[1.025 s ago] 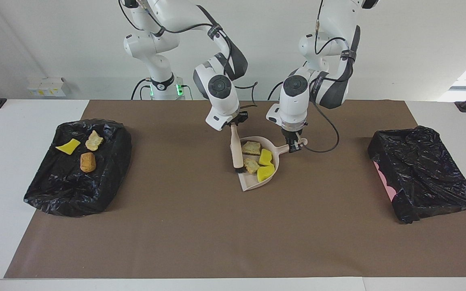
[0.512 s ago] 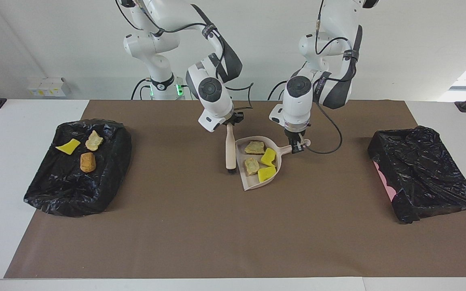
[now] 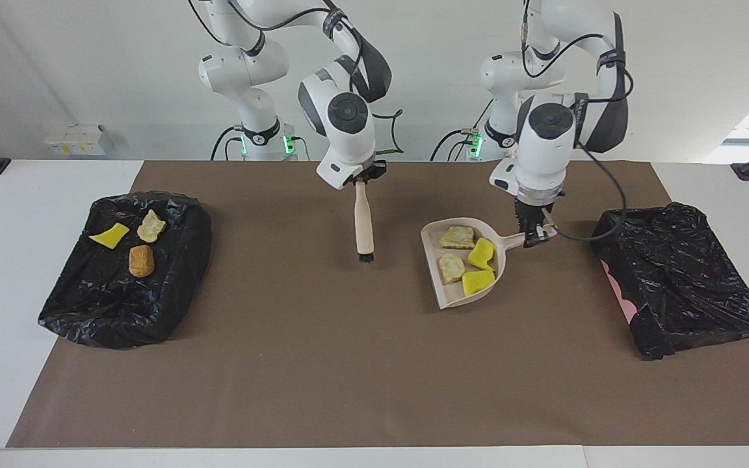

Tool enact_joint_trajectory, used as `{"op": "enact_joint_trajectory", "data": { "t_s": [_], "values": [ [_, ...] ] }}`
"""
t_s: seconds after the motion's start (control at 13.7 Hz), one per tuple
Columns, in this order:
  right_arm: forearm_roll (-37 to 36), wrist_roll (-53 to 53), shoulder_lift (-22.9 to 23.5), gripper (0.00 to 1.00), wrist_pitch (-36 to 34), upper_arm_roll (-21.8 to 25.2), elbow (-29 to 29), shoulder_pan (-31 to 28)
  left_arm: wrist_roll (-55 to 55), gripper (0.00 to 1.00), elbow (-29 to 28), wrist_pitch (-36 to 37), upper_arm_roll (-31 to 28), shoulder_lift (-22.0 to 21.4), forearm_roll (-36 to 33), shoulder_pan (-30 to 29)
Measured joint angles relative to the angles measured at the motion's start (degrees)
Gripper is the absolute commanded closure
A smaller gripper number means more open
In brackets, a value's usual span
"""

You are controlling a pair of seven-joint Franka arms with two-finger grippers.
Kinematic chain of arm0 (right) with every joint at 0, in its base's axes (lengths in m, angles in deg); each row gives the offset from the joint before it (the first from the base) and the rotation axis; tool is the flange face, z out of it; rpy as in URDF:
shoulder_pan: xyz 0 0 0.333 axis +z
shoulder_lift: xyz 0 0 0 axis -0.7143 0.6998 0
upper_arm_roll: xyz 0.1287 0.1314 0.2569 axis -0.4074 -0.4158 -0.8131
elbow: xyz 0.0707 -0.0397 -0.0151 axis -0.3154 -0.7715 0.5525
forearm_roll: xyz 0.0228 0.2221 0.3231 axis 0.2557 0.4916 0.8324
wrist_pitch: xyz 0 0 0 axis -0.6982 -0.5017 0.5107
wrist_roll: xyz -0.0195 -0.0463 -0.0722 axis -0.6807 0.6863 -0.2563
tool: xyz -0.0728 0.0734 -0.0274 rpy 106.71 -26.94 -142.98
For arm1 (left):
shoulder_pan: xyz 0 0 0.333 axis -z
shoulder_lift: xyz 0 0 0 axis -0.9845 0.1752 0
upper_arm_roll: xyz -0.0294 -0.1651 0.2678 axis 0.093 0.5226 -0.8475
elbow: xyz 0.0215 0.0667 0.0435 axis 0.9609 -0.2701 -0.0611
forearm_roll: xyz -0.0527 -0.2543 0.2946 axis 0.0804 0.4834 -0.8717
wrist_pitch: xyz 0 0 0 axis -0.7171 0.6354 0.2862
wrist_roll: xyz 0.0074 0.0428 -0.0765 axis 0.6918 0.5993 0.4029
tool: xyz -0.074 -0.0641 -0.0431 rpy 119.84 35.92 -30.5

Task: Sweep and dump trash in bin
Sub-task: 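Carry the loaded dustpan with the left gripper over the nearby bin, then tip the dustpan over the bin with the left gripper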

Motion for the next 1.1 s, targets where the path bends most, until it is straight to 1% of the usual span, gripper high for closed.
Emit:
{"op": "enact_joint_trajectory", "data": {
  "t_s": [0.15, 0.29, 0.44, 0.66, 0.88, 0.95, 1.02, 1.1],
  "values": [
    [-0.13, 3.51, -0.19, 1.0, 0.56, -0.18, -0.06, 3.55, -3.3, 1.0, 2.67, 3.18, -6.2, -2.16, 0.44, -0.15],
    [-0.17, 6.77, -0.12, 1.0, 3.53, -0.21, -0.74, 6.57, -4.89, 1.0, 5.98, 5.47, -12.08, -2.55, 0.64, -0.24],
    [-0.2, 9.86, 0.32, 1.0, 6.52, -0.21, -2.25, 9.02, -6.86, 1.0, 7.89, 6.04, -17.43, -2.48, 0.72, -0.29],
    [-0.21, 11.06, 0.88, 1.0, 10.71, -0.24, -5.93, 11.09, -10.94, 1.0, 8.99, 5.68, -24.93, -2.31, 0.8, -0.34],
    [-0.21, 11.06, 0.9, 1.0, 14.57, -0.22, -9.1, 11.64, -20.45, 1.0, 10.81, 2.72, -31.14, -1.56, 0.61, -0.41],
    [-0.21, 11.06, 0.92, 1.0, 16.37, -0.22, -10.14, 12.02, -22.87, 1.0, 11.17, 1.27, -32.77, -1.16, -0.45, -0.43],
    [-0.21, 11.06, 0.97, 0.82, 17.95, -0.23, -11.01, 12.41, -23.92, 1.0, 11.31, -0.09, -33.89, -0.64, -3.12, -0.45],
    [-0.21, 11.06, 1.09, 0.01, 18.91, -0.23, -11.6, 12.73, -24.19, 1.0, 11.33, -1.72, -34.53, 0.07, -7.42, -0.45]
  ]
}}
